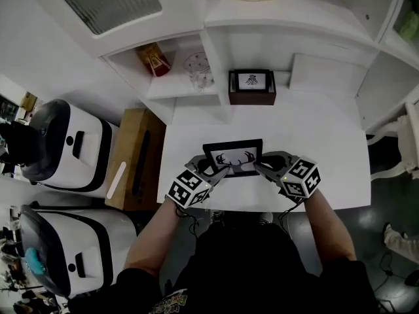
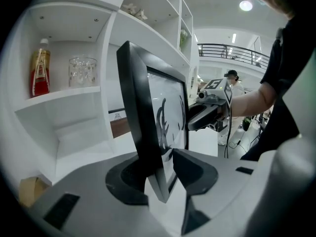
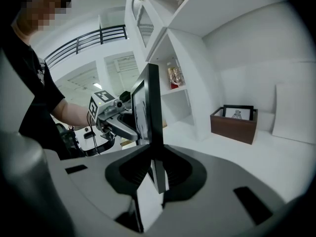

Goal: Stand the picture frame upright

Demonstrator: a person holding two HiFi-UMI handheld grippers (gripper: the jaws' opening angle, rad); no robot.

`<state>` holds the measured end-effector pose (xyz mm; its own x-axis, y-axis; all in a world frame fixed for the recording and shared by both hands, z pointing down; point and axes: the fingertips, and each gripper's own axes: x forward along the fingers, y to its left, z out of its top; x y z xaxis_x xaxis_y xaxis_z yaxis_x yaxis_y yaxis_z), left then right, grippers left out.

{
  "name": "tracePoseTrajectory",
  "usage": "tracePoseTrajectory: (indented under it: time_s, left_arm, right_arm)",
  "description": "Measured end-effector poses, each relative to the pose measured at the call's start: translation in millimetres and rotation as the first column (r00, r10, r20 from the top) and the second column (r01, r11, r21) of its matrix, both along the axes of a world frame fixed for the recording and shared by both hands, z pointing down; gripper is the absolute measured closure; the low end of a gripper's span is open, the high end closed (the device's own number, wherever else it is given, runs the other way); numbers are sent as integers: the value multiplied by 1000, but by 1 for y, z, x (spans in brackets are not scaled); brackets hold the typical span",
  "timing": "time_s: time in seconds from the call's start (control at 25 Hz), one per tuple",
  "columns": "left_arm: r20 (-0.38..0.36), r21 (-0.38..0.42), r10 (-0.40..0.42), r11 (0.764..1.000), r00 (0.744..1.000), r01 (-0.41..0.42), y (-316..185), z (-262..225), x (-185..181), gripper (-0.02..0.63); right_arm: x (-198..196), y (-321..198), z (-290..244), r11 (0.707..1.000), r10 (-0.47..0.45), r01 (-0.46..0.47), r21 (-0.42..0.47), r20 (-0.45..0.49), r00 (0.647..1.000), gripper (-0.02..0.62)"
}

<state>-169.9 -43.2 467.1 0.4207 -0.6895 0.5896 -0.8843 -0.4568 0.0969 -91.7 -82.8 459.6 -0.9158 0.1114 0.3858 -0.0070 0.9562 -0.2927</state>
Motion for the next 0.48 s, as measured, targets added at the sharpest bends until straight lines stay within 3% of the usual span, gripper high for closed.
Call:
tracePoseTrajectory:
  time_s: [0.48]
  left_arm:
    - [29, 36, 54, 998, 998, -55, -14, -1, -57, 442]
  right_arm:
    - [-52, -6, -5, 992, 108, -106, 76, -30, 994, 528]
